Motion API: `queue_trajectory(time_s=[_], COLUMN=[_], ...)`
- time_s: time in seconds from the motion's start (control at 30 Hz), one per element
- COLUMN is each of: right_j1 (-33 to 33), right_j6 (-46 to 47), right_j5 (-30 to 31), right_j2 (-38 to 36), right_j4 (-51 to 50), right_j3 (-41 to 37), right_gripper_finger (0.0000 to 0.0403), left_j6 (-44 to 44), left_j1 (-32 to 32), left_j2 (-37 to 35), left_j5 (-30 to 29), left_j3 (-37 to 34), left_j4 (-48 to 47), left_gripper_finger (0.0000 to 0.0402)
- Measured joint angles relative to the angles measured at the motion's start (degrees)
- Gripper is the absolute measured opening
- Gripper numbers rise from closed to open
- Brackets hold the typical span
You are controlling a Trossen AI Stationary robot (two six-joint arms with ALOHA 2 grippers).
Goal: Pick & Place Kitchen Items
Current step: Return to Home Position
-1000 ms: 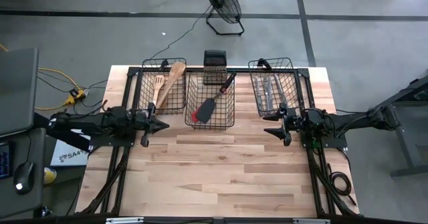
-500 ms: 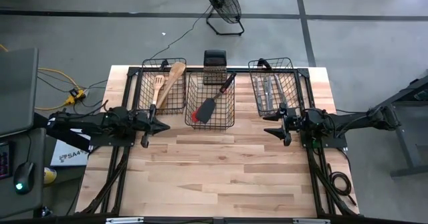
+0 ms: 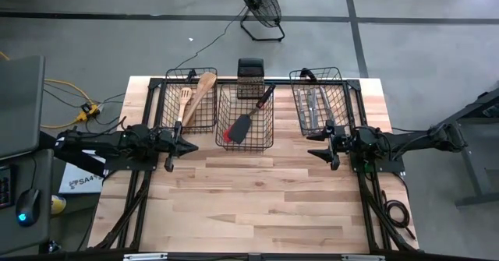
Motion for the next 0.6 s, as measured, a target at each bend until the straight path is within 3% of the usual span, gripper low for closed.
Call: queue_trajectory(time_s=[0.37,0.6], right_j1=[0.00,0.00], right_j6=[0.01,0.02], right_j5=[-0.20,-0.07], right_j2=[-1.32,-7.79], right_j4=[-0.15,-0.16], right_j3=[0.00,0.00], right_gripper_finger=[0.0263,0.0263], left_j6=[0.00,-0.02], left_j1=[0.00,0.00], left_j2=[0.00,0.00], left_j5=[-0.13,-0.13], left_j3=[0.02,0.02], left_j4=[0.02,0.02], left_gripper_finger=[0.0000,0.0000])
